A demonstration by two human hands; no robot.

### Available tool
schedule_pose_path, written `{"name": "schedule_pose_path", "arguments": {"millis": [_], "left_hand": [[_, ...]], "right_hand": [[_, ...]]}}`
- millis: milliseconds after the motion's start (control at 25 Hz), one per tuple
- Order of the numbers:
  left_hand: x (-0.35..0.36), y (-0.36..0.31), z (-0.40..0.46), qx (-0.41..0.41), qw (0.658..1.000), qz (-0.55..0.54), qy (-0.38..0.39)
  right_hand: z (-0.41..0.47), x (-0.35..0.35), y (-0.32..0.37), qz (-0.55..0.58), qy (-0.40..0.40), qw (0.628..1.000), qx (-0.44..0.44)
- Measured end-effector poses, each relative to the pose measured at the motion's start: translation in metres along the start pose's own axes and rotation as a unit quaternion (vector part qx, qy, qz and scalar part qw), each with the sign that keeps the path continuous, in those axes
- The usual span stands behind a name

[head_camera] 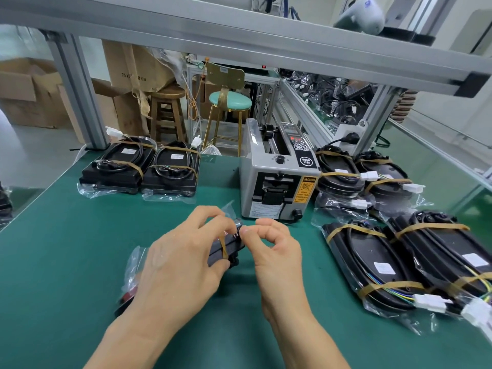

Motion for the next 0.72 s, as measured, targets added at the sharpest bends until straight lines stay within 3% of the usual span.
{"name": "schedule_pose_path", "arguments": {"millis": [320,720], "left_hand": [[0.0002,0.0042,0.0000,-0.013,1.000,-0.014,-0.022],[0.0008,0.0024,0.0005,-0.009,1.000,-0.010,-0.014]], "right_hand": [[-0.0055,0.0010,-0.0023,0.025,0.007,1.000,0.007],[-0.0049,-0.0030,-0.0004,-0.025,-0.013,0.999,-0.024]]}}
Point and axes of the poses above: each hand's wrist, its own z-axis towards the middle knuckle, its own x-axis out of the palm, y = z × x, the point moved 7 cm from there along z, towards the middle knuckle, and after that the axes turned 4 degrees about y, right-handed, at the moved point
